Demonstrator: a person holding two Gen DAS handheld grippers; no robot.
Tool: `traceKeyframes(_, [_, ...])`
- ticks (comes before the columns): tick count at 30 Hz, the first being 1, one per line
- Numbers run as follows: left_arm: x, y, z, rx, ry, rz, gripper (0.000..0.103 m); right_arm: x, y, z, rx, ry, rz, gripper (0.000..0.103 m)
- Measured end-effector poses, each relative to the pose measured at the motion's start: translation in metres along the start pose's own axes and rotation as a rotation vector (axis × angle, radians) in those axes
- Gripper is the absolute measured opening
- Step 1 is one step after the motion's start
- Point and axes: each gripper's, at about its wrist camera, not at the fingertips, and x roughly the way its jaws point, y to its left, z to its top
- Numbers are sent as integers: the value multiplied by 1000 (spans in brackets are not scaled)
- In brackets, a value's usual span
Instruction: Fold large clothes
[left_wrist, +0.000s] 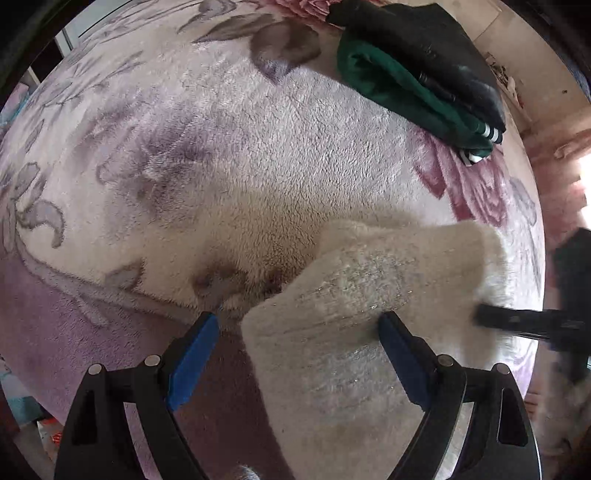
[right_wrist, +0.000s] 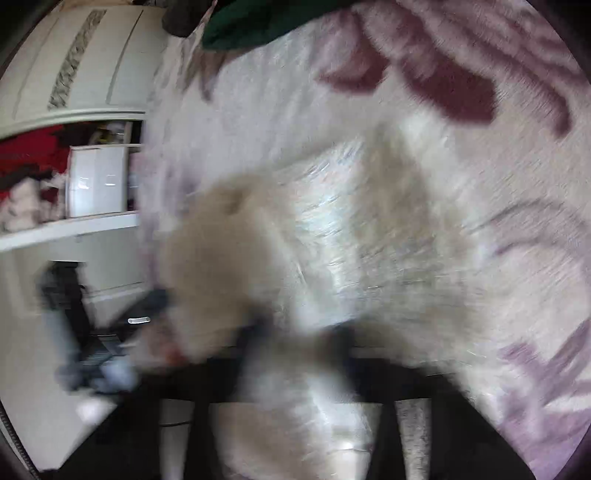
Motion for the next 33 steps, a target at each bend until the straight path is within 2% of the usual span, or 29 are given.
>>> traceKeyframes(2, [2, -4, 0, 4, 1, -24, 91, -18, 4, -13, 40, -61, -10, 8])
traceKeyframes(3, [1, -7, 1, 8, -3, -48, 91, -37, 2, -21, 81, -119, -9, 8])
traceKeyframes(5, [0, -16, 5, 28, -7, -69, 92, -67, -11, -30, 148, -201, -26, 7])
traceKeyframes(6, [0, -20, 6, 42, -14, -59, 92, -71, -19, -30, 162, -205, -63, 6])
traceKeyframes(7, [-1, -24, 7, 55, -21, -45, 92, -79, -17, -33, 178, -208, -108, 1])
traceKeyframes(8, [-1, -25, 8, 60, -21, -42, 92, -70, -28, -32, 208, -186, -114, 1])
traceKeyframes(9, [-1, -25, 9, 56, -18, -48, 92, -54, -35, -27, 225, -117, -55, 1])
traceKeyframes(10, [-2, -24, 10, 49, -18, -53, 92, -50, -40, -23, 224, -76, -34, 1])
traceKeyframes(14, [-19, -17, 8, 31, -66, -39, 91, -57, -13, -8, 96, -65, -36, 5])
traceKeyframes(15, [-27, -12, 6, 19, -90, -26, 91, -63, 0, -3, 44, -83, -31, 14])
traceKeyframes(16, [-31, -9, 4, 8, -105, -21, 91, -65, 9, 1, 11, -91, -20, 38])
traceKeyframes(17, [-37, -3, 1, -17, -129, -7, 91, -58, 22, 9, -11, -95, -17, 55])
traceKeyframes(18, [-42, 3, -4, -44, -153, 11, 91, -56, 32, 14, -48, -101, -20, 83])
traceKeyframes(19, [-45, 8, -8, -66, -169, 25, 91, -48, 38, 20, -77, -90, -33, 88])
traceKeyframes(22, [-45, 26, -27, -134, -180, 71, 92, -5, 43, 36, -136, 26, -86, 88])
traceKeyframes(24, [-38, 36, -42, -170, -161, 104, 91, 24, 44, 40, -191, 68, -124, 86])
traceKeyframes(26, [-30, 41, -57, -195, -128, 121, 91, 32, 56, 34, -277, 53, -176, 67])
traceKeyframes(27, [-25, 43, -64, -201, -115, 121, 91, 35, 70, 29, -335, 69, -187, 48])
traceKeyframes(28, [-22, 43, -70, -204, -105, 126, 91, 37, 79, 24, -356, 70, -194, 37])
traceKeyframes(30, [-16, 39, -77, -205, -93, 133, 91, 36, 79, 20, -330, 62, -171, 24])
traceKeyframes(33, [-19, 34, -82, -204, -96, 139, 91, 12, 71, 2, -195, 0, -112, 17])
